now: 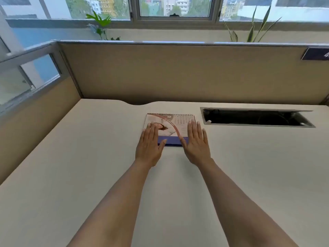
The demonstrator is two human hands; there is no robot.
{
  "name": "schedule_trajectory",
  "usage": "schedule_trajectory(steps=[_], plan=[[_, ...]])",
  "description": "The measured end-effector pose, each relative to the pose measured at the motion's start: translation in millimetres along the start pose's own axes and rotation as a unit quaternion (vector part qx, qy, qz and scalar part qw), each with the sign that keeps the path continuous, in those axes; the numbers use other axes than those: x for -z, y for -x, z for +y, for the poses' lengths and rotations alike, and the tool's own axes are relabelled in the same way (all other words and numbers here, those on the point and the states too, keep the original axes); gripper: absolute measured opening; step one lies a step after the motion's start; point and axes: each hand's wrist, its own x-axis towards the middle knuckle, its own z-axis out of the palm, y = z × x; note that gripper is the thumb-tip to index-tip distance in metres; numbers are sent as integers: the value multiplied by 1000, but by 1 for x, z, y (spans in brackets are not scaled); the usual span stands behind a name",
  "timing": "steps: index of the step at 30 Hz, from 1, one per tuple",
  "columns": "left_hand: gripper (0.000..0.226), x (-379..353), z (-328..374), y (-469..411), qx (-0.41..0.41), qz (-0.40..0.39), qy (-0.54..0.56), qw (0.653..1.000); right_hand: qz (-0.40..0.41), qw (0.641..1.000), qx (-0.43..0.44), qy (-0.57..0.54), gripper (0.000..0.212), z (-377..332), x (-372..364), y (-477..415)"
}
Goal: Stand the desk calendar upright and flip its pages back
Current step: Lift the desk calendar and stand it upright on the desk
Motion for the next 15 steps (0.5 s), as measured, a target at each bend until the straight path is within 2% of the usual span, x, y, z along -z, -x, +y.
schedule_trajectory(steps=[7, 15], plan=[[68, -35, -10, 19, -26, -11, -34, 999, -68, 997, -25, -16, 71, 9, -38, 22], [66, -51, -12, 28, 0, -7, 15, 1000, -67, 996, -51, -37, 69, 10, -51, 32]])
